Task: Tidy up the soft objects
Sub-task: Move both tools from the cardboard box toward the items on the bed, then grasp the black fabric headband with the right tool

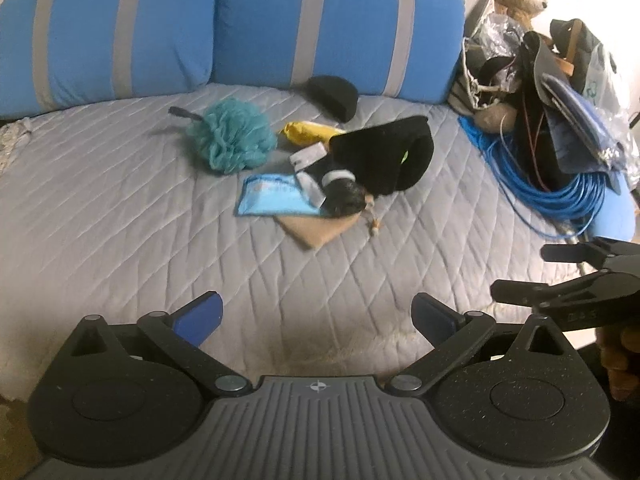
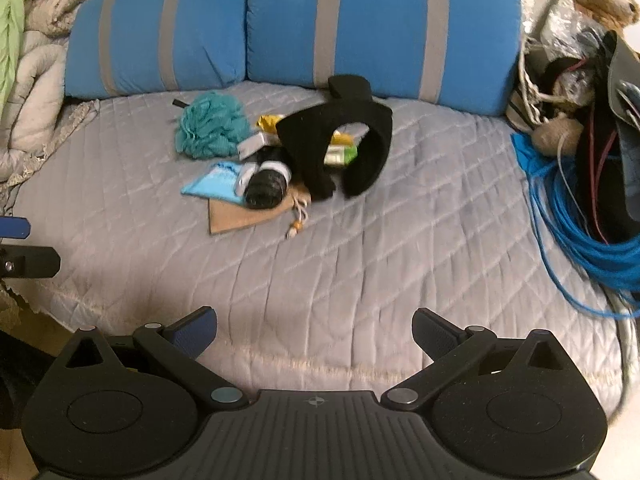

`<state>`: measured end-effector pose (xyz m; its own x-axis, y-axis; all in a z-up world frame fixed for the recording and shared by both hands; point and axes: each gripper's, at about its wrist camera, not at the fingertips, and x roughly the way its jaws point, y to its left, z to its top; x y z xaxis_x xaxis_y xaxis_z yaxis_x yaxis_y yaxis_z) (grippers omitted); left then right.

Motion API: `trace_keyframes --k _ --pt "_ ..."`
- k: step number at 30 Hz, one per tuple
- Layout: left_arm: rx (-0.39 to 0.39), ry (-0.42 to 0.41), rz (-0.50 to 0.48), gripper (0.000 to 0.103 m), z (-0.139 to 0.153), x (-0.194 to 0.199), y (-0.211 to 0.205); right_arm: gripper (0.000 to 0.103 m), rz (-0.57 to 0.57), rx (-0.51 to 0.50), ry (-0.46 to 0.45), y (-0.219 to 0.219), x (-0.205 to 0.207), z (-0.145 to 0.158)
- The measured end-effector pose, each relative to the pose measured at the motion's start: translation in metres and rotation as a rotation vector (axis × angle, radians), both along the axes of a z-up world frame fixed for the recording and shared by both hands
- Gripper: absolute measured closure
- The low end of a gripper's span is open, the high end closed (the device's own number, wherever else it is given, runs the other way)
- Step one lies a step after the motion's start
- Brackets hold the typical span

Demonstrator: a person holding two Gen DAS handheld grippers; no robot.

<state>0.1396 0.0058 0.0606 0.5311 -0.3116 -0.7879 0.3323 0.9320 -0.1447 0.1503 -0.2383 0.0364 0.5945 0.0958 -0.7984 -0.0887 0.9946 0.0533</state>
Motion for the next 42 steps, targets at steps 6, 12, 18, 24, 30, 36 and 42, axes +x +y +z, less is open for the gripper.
trace_keyframes --k 6,12,18,24,30,36,42 --pt "0.003 -0.012 0.019 0.000 0.001 0.029 -0.005 0.000 0.031 0.011 -0.042 -0.008 0.028 -0.001" --pt "0.025 -0.005 0.049 0.000 -0.010 0.053 -0.007 0.000 0.054 0.036 -0.071 -0.014 0.054 -0.007" --pt "0.011 0.004 0.063 0.000 -0.027 0.057 0.002 0.001 0.059 0.066 -0.090 -0.018 0.076 -0.018" --pt "0.010 0.020 0.071 0.000 -0.032 0.058 0.007 0.001 0.029 0.101 -0.100 -0.022 0.096 -0.021" --pt "0.001 0.030 0.081 0.000 -0.033 0.062 0.008 0.002 0.015 0.179 -0.102 -0.026 0.113 -0.023" --pt "0.000 0.035 0.077 0.000 -0.034 0.063 0.010 0.008 -0.039 0.293 -0.106 -0.033 0.133 -0.024" --pt "-0.001 0.049 0.063 0.000 -0.036 0.064 0.011 0.011 -0.181 0.522 -0.106 -0.056 0.158 -0.032"
